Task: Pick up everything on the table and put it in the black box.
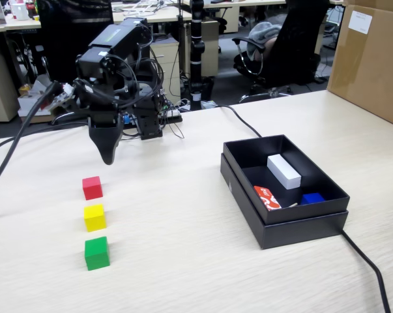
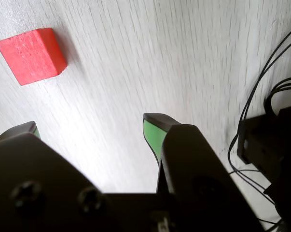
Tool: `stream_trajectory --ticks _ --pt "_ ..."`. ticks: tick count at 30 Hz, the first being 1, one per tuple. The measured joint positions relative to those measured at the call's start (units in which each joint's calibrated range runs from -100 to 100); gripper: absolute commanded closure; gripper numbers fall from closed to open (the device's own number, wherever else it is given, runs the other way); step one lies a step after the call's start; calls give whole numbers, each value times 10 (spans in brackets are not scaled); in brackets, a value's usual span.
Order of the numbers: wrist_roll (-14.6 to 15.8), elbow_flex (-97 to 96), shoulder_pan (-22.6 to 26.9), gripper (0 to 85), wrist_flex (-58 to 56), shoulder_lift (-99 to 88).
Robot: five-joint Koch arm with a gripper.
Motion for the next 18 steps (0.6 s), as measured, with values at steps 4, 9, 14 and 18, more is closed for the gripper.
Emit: stream_trajectory --ticks 4,9,14,18 --pt "-17 44 -18 416 0 23" --pt "-21 139 -23 415 -4 135" --pt "-21 221 -25 412 -4 265" --pt "-21 239 -25 412 -4 321"
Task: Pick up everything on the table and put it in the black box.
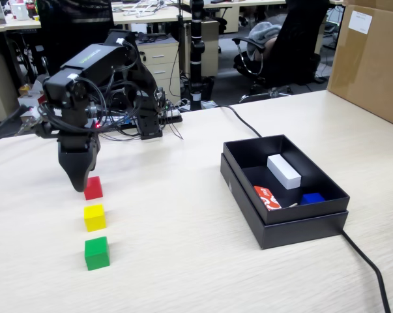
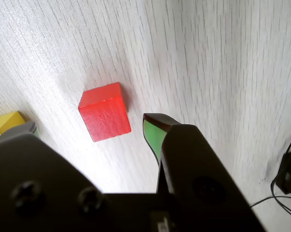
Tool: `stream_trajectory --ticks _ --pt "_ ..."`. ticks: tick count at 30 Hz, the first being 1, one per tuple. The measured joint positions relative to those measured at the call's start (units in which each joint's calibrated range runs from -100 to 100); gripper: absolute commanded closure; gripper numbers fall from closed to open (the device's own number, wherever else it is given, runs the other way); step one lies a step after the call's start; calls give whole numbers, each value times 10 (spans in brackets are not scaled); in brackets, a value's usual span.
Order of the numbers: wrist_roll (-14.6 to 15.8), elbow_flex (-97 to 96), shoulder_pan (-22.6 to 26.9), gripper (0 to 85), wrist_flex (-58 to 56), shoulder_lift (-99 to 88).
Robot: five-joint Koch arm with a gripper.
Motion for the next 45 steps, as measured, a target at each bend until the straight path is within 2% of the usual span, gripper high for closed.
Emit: stream_trajectory --ticks 11,24,29,34,37,39,45 --pt "0 -3 0 412 0 75" --pt "-23 14 10 422 0 120" --pt "-29 42 13 533 1 140" --pt "-33 86 14 565 0 167" --pt "-36 90 13 761 1 172" --pt "-36 95 13 841 1 172" --pt "-37 91 13 847 1 170"
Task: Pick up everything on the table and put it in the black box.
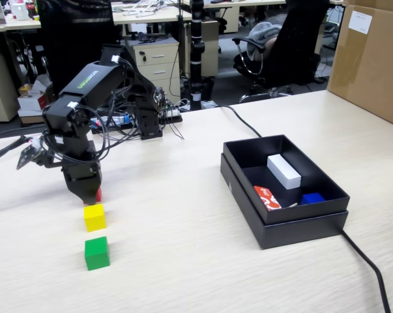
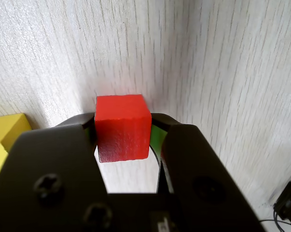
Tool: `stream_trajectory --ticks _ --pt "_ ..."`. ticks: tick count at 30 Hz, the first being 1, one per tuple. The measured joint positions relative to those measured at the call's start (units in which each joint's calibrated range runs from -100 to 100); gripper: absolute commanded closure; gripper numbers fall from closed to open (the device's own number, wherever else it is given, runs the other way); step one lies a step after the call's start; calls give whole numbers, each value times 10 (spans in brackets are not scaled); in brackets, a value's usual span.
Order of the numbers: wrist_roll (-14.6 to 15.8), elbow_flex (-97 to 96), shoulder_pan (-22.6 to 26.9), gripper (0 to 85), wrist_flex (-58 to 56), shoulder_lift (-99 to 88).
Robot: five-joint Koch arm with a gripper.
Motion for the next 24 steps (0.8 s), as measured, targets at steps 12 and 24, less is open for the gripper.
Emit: stream_trajectory --ticks 12,24 --pt "-9 -352 46 847 -10 -561" --pt "151 -349 292 847 -31 -888"
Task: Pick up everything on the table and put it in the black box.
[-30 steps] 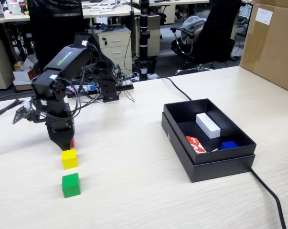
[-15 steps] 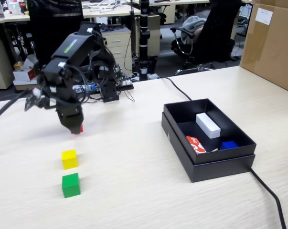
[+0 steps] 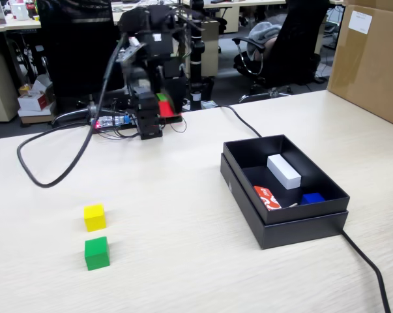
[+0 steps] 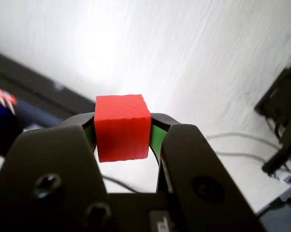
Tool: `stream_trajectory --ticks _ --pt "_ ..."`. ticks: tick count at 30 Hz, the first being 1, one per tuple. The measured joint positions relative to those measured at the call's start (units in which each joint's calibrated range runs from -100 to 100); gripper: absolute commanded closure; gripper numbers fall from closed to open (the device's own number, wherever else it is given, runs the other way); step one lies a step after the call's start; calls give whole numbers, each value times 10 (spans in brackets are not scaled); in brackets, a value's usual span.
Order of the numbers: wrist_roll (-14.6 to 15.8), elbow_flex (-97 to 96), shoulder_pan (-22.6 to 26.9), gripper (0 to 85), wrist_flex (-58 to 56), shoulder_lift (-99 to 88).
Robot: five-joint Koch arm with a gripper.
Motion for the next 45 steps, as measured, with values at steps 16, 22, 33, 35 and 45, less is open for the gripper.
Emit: stream_trajectory --ticks 16,22,33,35,45 --pt "94 531 66 846 -4 614" --pt "107 583 81 846 -4 757" --pt "118 581 86 841 -4 845" --pt "118 571 86 714 -4 850" --pt "125 518 91 600 5 852"
